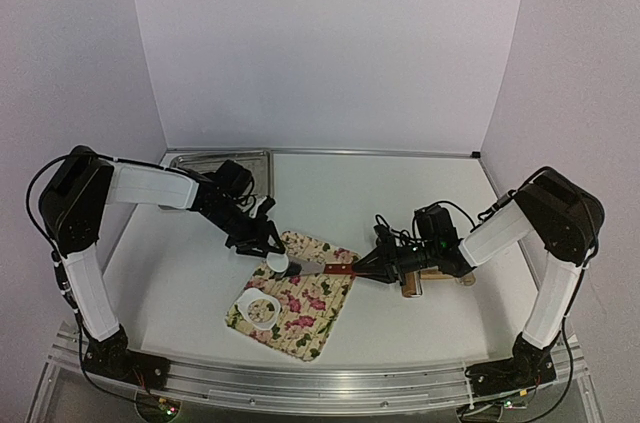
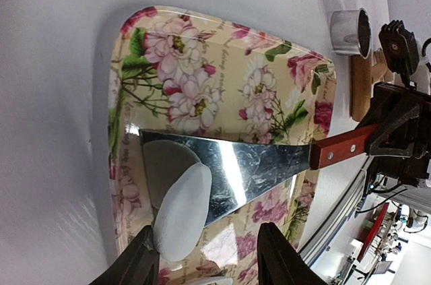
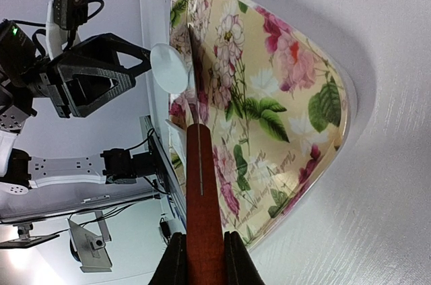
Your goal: Roll out the dumpling wrappers from the dough
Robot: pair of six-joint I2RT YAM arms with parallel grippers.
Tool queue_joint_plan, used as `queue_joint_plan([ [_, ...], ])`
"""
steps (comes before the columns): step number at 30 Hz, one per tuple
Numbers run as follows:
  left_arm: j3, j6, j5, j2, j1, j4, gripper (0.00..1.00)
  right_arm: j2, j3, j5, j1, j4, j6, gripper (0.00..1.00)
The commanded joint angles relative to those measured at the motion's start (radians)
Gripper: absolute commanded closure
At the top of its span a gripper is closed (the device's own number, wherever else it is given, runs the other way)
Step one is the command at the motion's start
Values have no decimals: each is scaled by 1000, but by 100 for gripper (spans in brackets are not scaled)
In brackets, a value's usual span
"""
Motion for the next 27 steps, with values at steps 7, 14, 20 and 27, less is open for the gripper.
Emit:
queue_joint_plan([
  [7,-11,-26,15,-41,-18,39,33,35,-13,85,-8,-107,6,100],
  [14,0,0,-62,-33,-17,-24,30,22,-31,47,-8,-31,32,100],
  [20,-2,-15,-17,-22,-17,19,30,65,-45,-4,-9,159,124,100],
  [27,33,-36,-49,-104,2,11,27,65,-58,-44,-8,302,182,100],
])
